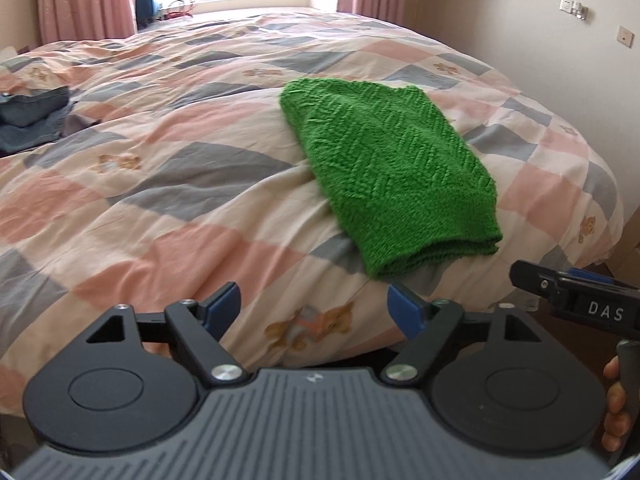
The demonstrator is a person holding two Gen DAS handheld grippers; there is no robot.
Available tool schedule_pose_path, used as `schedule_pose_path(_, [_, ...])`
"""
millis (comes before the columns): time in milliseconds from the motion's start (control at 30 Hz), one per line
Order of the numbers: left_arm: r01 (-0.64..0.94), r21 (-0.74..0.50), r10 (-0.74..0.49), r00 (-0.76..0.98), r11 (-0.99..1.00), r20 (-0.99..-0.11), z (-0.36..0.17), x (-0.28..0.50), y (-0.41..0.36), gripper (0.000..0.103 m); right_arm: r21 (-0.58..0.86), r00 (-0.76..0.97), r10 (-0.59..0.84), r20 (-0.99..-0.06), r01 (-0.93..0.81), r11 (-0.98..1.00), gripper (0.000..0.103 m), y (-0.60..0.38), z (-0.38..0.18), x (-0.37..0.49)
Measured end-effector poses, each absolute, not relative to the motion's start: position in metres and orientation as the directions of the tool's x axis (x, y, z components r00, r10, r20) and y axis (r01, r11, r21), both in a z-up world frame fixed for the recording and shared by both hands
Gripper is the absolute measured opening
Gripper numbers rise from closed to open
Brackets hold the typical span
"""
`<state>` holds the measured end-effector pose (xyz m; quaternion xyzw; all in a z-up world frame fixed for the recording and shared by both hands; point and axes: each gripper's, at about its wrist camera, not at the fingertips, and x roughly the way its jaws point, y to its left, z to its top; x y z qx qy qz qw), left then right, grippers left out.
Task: Fold clothes
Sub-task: 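Pull both grippers back from the narrow folded vest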
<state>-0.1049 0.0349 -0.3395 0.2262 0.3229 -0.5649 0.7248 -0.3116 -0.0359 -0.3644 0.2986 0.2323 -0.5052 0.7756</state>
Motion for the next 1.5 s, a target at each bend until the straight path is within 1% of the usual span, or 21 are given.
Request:
schedule_pose_path(67, [0.962, -0.023, -0.671, 0.172, 0.271, -0.721, -0.337, -0.106, 0.042, 0.081, 0.199, 0.357, -0.647, -0.674, 0.931, 0.307, 0.1, -0.031, -0.361, -0.307])
schedule_pose_path(267, [0.959, -0.007, -0.683, 0.196, 0.284, -0.704, -0.328, -0.109, 0.061, 0.088, 0.112, 0.299, -0.659, -0.691, 0.944, 0.311, 0.101, -0.016, -0.346, -0.289])
schedule_pose_path(400, [0.956, -0.006, -0.689, 0.207, 0.293, -0.694, -0.324, -0.11, 0.069, 0.089, 0.067, 0.276, -0.654, -0.704, 0.943, 0.325, 0.101, -0.01, -0.341, -0.279])
schedule_pose_path(733, [0.954, -0.002, -0.717, 0.225, 0.301, -0.659, -0.309, -0.118, 0.088, 0.091, 0.078, 0.316, -0.662, -0.679, 0.929, 0.362, 0.101, 0.002, -0.331, -0.281])
schedule_pose_path(1133, [0.967, 0.016, -0.769, 0.211, 0.253, -0.604, -0.285, -0.14, 0.098, 0.094, 0.078, 0.326, -0.715, -0.619, 0.931, 0.357, 0.101, 0.014, -0.308, -0.299])
schedule_pose_path(1300, [0.969, 0.025, -0.766, 0.21, 0.246, -0.607, -0.284, -0.141, 0.09, 0.095, 0.076, 0.325, -0.712, -0.622, 0.931, 0.358, 0.101, 0.009, -0.309, -0.301])
schedule_pose_path(1500, [0.975, 0.016, -0.743, 0.181, 0.223, -0.645, -0.292, -0.135, 0.055, 0.095, 0.08, 0.323, -0.702, -0.635, 0.931, 0.355, 0.101, -0.011, -0.315, -0.308])
